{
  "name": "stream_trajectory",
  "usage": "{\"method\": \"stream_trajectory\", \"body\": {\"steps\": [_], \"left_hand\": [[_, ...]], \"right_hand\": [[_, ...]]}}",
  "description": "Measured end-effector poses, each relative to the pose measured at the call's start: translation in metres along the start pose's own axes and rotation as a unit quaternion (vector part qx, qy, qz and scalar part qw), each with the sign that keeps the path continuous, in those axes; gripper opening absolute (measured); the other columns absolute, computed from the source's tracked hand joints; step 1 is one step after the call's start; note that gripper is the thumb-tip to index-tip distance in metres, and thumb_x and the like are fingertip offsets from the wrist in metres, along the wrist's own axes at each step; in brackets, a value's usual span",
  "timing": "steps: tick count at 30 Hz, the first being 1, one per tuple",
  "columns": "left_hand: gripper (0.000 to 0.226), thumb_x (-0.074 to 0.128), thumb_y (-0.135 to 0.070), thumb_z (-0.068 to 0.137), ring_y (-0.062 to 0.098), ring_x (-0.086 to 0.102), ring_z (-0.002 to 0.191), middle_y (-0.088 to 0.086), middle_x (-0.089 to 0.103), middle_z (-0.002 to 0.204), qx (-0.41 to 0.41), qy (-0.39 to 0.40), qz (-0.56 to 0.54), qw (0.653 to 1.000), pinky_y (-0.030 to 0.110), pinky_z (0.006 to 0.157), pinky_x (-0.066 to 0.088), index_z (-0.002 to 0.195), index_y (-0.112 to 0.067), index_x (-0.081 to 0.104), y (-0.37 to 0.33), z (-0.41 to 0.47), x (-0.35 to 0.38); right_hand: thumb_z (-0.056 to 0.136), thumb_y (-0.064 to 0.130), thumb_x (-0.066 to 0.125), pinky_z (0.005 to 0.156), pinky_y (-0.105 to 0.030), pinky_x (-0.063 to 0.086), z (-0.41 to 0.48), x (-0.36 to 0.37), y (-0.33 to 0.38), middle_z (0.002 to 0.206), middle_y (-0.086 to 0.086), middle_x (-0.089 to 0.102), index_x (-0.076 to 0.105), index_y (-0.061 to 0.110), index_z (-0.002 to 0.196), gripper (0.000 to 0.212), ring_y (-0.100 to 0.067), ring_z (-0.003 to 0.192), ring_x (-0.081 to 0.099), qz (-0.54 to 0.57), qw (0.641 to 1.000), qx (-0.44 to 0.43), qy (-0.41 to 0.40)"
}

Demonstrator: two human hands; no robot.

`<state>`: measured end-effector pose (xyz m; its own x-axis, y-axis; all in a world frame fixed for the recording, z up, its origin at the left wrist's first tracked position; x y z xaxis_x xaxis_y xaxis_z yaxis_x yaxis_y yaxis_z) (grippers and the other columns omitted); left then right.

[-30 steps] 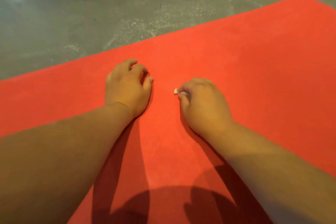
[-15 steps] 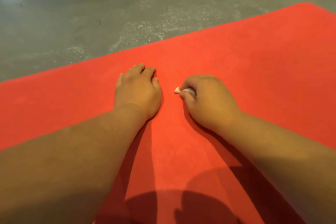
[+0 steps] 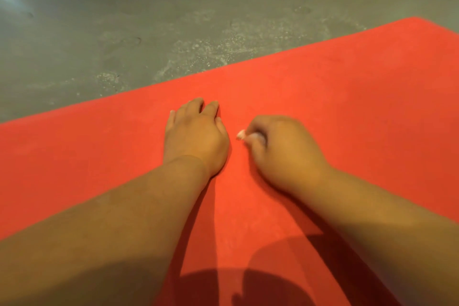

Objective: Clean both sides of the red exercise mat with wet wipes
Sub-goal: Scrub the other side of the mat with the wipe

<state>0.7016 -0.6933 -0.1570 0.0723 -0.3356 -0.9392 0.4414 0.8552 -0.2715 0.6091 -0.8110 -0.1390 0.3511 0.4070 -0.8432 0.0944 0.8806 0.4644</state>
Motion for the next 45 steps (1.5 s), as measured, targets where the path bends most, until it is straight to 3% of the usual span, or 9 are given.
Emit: {"method": "stream_trajectory", "body": {"steps": [3, 9, 13, 16, 23, 27, 30, 38, 45], "left_hand": [[0.043, 0.039, -0.03, 0.095, 0.026, 0.038, 0.132, 0.004, 0.044, 0.144, 0.0, 0.004, -0.003, 1.0, 0.045, 0.114, 0.024, 0.136, -0.025, 0.051, 0.002, 0.0, 0.0], [0.044, 0.038, -0.03, 0.096, 0.024, 0.036, 0.133, 0.0, 0.043, 0.144, -0.01, 0.018, -0.018, 1.0, 0.043, 0.115, 0.023, 0.138, -0.027, 0.049, 0.001, 0.001, -0.002], [0.042, 0.04, -0.03, 0.096, 0.025, 0.04, 0.126, 0.001, 0.047, 0.138, 0.001, 0.017, -0.015, 1.0, 0.038, 0.111, 0.027, 0.136, -0.028, 0.051, -0.001, 0.003, -0.004], [0.03, 0.045, -0.031, 0.095, 0.028, 0.046, 0.11, 0.004, 0.055, 0.118, 0.019, -0.002, -0.015, 1.0, 0.038, 0.094, 0.037, 0.12, -0.026, 0.061, 0.002, 0.015, -0.008], [0.008, 0.055, -0.031, 0.09, 0.028, 0.056, 0.096, 0.003, 0.061, 0.095, -0.007, -0.01, -0.071, 0.997, 0.036, 0.082, 0.043, 0.085, -0.026, 0.058, 0.016, 0.066, -0.006], [0.009, 0.056, -0.035, 0.089, 0.026, 0.053, 0.105, 0.002, 0.059, 0.104, -0.013, -0.018, -0.078, 0.997, 0.037, 0.09, 0.04, 0.092, -0.029, 0.061, 0.021, 0.083, 0.0], [0.025, 0.055, -0.036, 0.09, 0.026, 0.049, 0.117, 0.004, 0.056, 0.121, -0.005, -0.028, -0.089, 0.996, 0.036, 0.098, 0.037, 0.112, -0.028, 0.064, 0.026, 0.082, 0.004], [0.025, 0.051, -0.014, 0.089, 0.031, 0.058, 0.107, 0.009, 0.064, 0.116, -0.028, -0.041, -0.162, 0.985, 0.034, 0.09, 0.045, 0.105, -0.017, 0.07, 0.033, 0.087, 0.006], [0.052, 0.039, 0.009, 0.077, 0.019, 0.064, 0.094, -0.001, 0.063, 0.098, -0.107, -0.102, -0.41, 0.9, 0.032, 0.087, 0.052, 0.115, -0.021, 0.059, 0.057, 0.087, -0.007]], "right_hand": [[0.087, 0.029, 0.056, 0.069, -0.036, 0.042, -0.011, 0.0, 0.012, 0.08, -0.001, 0.065, 0.061, 0.021, 0.082, 0.01, -0.024, 0.081, 0.054, -0.005, 0.998, -0.056, 0.023], [0.089, 0.029, 0.057, 0.07, -0.037, 0.044, 0.05, -0.03, -0.083, 0.093, -0.017, 0.069, 0.066, 0.014, 0.09, 0.018, -0.037, 0.092, 0.059, -0.099, 0.979, 0.162, -0.073], [0.087, 0.023, 0.056, 0.075, -0.036, 0.044, 0.024, 0.0, -0.013, 0.092, -0.008, 0.07, 0.067, 0.018, 0.09, 0.013, -0.031, 0.091, 0.059, -0.031, 0.997, 0.041, -0.051], [0.088, 0.03, 0.057, 0.071, -0.036, 0.04, 0.002, 0.007, 0.022, 0.083, 0.0, 0.065, 0.062, 0.022, 0.084, 0.01, -0.024, 0.083, 0.052, -0.014, 0.998, -0.062, -0.01], [0.09, 0.026, 0.057, 0.072, -0.037, 0.044, 0.087, -0.015, -0.084, 0.097, -0.015, 0.068, 0.063, 0.014, 0.09, 0.013, -0.036, 0.095, 0.058, -0.114, 0.979, 0.152, -0.076], [0.087, 0.022, 0.06, 0.071, -0.037, 0.045, 0.064, 0.007, -0.031, 0.089, -0.004, 0.069, 0.064, 0.018, 0.084, 0.006, -0.028, 0.087, 0.059, -0.041, 0.996, 0.038, -0.076], [0.087, 0.03, 0.061, 0.07, -0.034, 0.042, 0.056, 0.015, -0.001, 0.078, 0.007, 0.065, 0.064, 0.021, 0.082, 0.011, -0.019, 0.08, 0.058, -0.025, 0.999, -0.047, 0.0], [0.09, 0.025, 0.059, 0.078, -0.034, 0.045, 0.149, 0.007, -0.071, 0.106, -0.019, 0.067, 0.067, 0.008, 0.096, 0.02, -0.036, 0.1, 0.06, -0.122, 0.975, 0.174, -0.07], [0.086, 0.025, 0.06, 0.07, -0.032, 0.045, 0.119, 0.056, 0.04, 0.087, -0.002, 0.071, 0.071, 0.02, 0.085, 0.012, -0.02, 0.082, 0.062, -0.04, 0.997, -0.065, 0.027]]}}
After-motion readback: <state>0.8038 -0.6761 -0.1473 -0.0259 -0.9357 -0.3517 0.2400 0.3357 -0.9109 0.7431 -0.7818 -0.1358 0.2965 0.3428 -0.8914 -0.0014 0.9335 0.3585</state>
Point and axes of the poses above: each hand's wrist, its own z-axis towards the middle knuckle, its own x-axis out of the palm, y = z × x, the point moved 5 cm from there along z, towards the middle knuckle
